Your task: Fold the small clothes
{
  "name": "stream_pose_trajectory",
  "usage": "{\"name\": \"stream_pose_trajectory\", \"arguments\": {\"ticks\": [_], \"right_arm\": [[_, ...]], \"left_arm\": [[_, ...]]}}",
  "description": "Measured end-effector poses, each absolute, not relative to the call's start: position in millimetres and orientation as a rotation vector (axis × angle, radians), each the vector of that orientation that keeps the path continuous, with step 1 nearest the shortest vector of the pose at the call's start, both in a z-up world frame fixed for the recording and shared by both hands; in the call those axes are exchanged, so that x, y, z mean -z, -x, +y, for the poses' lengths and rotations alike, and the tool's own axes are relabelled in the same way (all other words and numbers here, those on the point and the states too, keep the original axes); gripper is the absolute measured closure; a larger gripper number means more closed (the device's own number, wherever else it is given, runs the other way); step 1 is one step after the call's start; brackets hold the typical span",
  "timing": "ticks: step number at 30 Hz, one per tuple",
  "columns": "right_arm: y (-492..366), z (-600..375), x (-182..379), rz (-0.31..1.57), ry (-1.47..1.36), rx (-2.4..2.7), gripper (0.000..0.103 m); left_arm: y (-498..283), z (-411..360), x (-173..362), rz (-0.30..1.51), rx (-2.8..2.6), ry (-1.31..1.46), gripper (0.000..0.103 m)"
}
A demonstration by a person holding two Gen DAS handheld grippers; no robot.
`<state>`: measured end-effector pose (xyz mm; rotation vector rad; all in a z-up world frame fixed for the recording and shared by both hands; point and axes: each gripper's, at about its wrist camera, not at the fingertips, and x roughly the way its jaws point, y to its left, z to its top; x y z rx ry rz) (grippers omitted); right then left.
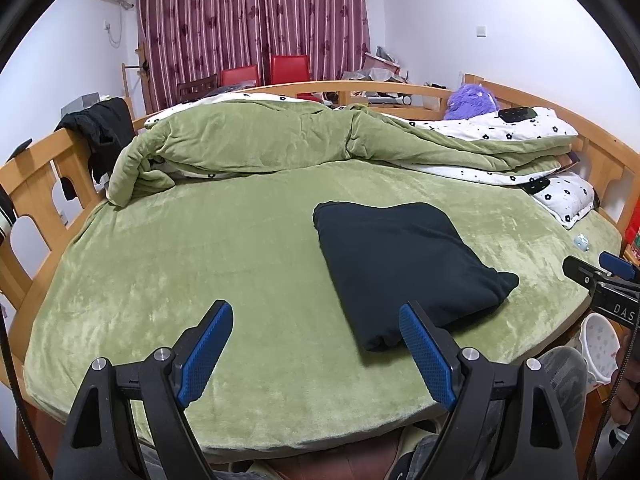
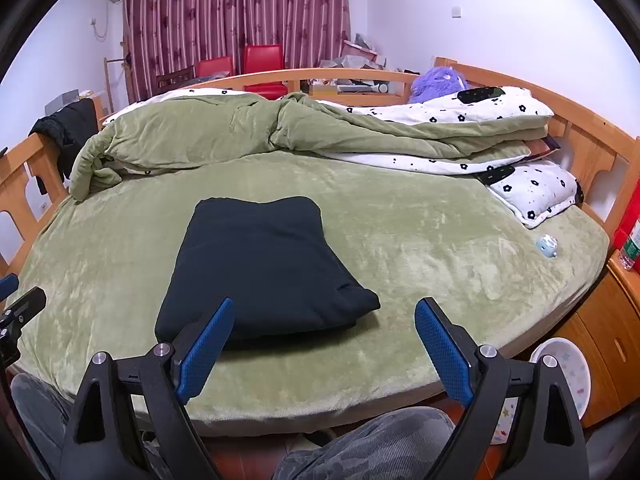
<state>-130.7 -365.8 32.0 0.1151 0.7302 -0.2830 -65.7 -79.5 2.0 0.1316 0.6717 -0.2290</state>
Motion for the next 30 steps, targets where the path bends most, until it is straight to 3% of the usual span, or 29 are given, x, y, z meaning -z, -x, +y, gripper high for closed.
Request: {"name": "stream_pose_trajectory", "arguments": {"ticks": [30], "right_arm": [[141.9, -363.8, -40.1, 0.719, -0.106, 0.284, 0.013]], "left_arm": [[79.2, -74.1, -9.9, 0.664, 0.224, -0.115, 0.018]]}}
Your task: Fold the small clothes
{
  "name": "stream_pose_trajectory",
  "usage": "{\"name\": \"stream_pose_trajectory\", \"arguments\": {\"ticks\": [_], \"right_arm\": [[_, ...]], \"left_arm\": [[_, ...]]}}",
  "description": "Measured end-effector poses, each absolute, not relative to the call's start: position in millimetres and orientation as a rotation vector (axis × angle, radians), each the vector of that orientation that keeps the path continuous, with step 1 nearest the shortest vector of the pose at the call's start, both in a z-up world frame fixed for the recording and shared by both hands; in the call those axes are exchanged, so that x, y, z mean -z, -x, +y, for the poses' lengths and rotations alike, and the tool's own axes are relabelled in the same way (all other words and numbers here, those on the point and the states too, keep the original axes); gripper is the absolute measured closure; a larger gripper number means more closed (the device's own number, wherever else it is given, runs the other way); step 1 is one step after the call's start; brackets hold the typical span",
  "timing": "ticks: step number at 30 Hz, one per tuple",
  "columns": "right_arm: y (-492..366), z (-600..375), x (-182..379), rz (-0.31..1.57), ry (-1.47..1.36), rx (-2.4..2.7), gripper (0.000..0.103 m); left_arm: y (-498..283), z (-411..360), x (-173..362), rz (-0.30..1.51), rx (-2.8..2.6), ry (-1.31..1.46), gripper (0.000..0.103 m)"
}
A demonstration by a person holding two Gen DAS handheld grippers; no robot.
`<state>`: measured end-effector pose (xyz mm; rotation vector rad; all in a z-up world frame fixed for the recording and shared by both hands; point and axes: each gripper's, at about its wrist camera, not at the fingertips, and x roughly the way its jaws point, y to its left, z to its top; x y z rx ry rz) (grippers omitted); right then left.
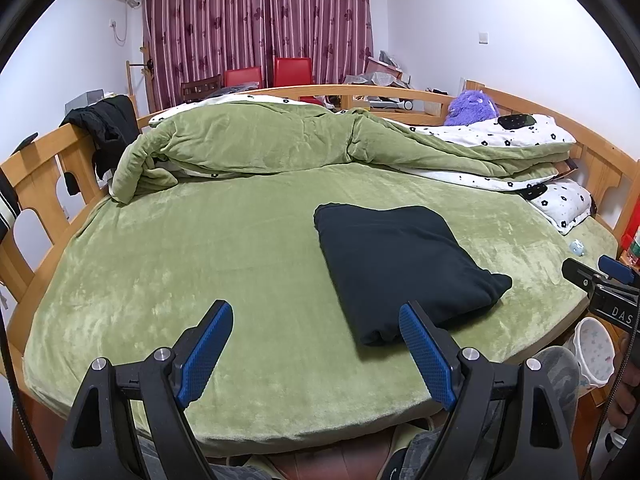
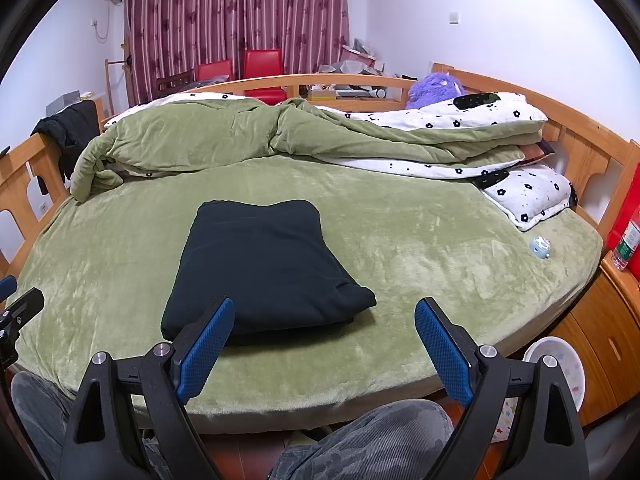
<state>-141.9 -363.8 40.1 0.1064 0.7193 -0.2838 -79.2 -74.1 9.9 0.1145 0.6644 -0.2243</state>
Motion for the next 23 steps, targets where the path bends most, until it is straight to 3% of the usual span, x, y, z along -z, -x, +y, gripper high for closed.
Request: {"name": "stream_pose_trajectory", "arguments": {"ticks": [23], "right_arm": [[143.9, -363.3, -42.8, 0.717, -0.104, 0.283, 0.013]], "left_arm": [[82.3, -76.2, -13.9, 0.664, 0.229, -0.112, 0.018]]}}
